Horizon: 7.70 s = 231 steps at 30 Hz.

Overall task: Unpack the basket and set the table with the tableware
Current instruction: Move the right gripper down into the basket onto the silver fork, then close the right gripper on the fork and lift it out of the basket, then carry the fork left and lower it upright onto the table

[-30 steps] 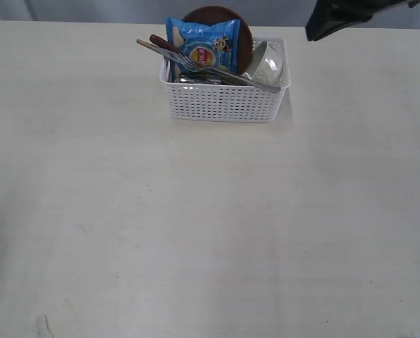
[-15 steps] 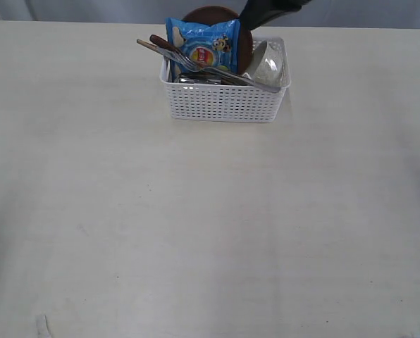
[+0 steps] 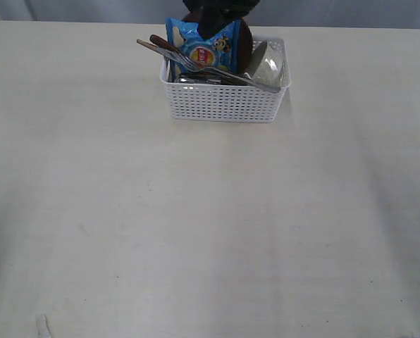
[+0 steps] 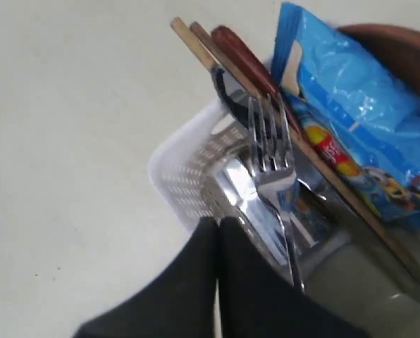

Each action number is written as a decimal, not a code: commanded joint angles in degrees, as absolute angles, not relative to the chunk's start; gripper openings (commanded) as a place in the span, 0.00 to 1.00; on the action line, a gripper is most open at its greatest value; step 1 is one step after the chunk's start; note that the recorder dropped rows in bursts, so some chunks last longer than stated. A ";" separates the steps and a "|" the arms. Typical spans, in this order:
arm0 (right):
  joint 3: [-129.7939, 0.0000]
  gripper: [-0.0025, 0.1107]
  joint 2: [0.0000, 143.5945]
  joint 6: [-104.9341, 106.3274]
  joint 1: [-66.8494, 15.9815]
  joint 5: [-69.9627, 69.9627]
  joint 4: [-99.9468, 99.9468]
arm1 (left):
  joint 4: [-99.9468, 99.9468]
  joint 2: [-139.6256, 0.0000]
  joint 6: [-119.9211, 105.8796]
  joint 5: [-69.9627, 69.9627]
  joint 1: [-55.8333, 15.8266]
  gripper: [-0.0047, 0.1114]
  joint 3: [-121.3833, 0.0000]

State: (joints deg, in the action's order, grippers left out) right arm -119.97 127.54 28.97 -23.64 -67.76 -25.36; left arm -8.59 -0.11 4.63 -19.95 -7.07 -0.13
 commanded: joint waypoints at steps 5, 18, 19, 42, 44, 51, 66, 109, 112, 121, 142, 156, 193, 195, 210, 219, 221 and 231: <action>-120.52 0.35 130.21 30.16 -22.14 -68.37 -24.78 | -8.81 0.00 4.76 -19.92 -7.36 0.04 0.00; -120.52 0.36 130.99 31.01 -22.39 -64.97 -25.58 | -8.81 0.00 4.76 -19.92 -7.36 0.04 0.00; -120.52 0.36 130.99 30.10 -22.64 -65.57 -25.58 | -8.81 0.00 4.76 -19.92 -7.36 0.04 0.00; -120.52 0.36 135.54 26.97 -24.78 -62.42 -17.43 | -8.81 0.00 4.76 -19.92 -7.36 0.04 0.00; -120.52 0.36 135.64 26.97 -24.78 -61.73 -17.43 | -8.81 0.00 4.76 -19.92 -7.36 0.04 0.00; -120.52 0.02 135.54 28.27 -24.78 -63.91 -17.43 | -8.81 0.00 4.76 -19.92 -7.36 0.04 0.00; -120.52 0.02 125.19 27.24 -25.47 -69.96 -20.90 | -8.35 0.00 4.76 -19.92 -7.36 0.04 0.00; -101.85 0.02 119.07 -34.78 -55.52 -46.16 -1.51 | -8.54 0.00 4.76 -19.92 -7.36 0.04 0.00; -101.85 0.02 121.20 -50.42 -57.41 -47.09 12.51 | -8.54 0.00 4.76 -19.92 -7.36 0.04 0.00; -101.85 0.02 128.07 -68.83 -62.71 -47.62 23.24 | -8.54 0.00 4.76 -19.92 -7.36 0.04 0.00; -101.85 0.02 130.99 -74.94 -62.00 -45.09 21.86 | -8.54 0.00 4.76 -19.92 -7.36 0.04 0.00; -101.85 0.02 131.31 -75.62 -63.54 -42.61 18.18 | -8.54 0.00 4.76 -19.92 -7.36 0.04 0.00; -101.85 0.02 135.02 -75.02 -65.42 -40.95 18.28 | -8.54 0.00 4.76 -19.92 -7.36 0.04 0.00; -101.85 0.02 135.02 -75.01 -65.42 -41.14 18.28 | -8.79 0.00 4.76 -19.92 -7.36 0.04 0.00; -101.85 0.02 135.02 -75.80 -64.08 -44.67 20.90 | -8.79 0.00 4.76 -19.92 -7.36 0.04 0.00; -101.85 0.45 135.02 -75.80 -64.08 -44.21 19.12 | -8.79 0.00 4.76 -19.92 -7.36 0.04 0.00; -101.85 0.49 135.02 -75.80 -64.08 -44.06 18.07 | -8.79 0.00 4.76 -19.92 -7.36 0.04 0.00; -101.85 0.49 132.07 -74.29 -64.08 -44.69 15.71 | -8.79 0.00 4.76 -19.92 -7.36 0.04 0.00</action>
State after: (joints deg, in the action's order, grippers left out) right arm -102.04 133.11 -75.48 -64.45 -43.59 17.12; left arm -8.59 -0.11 4.63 -19.95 -7.07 -0.13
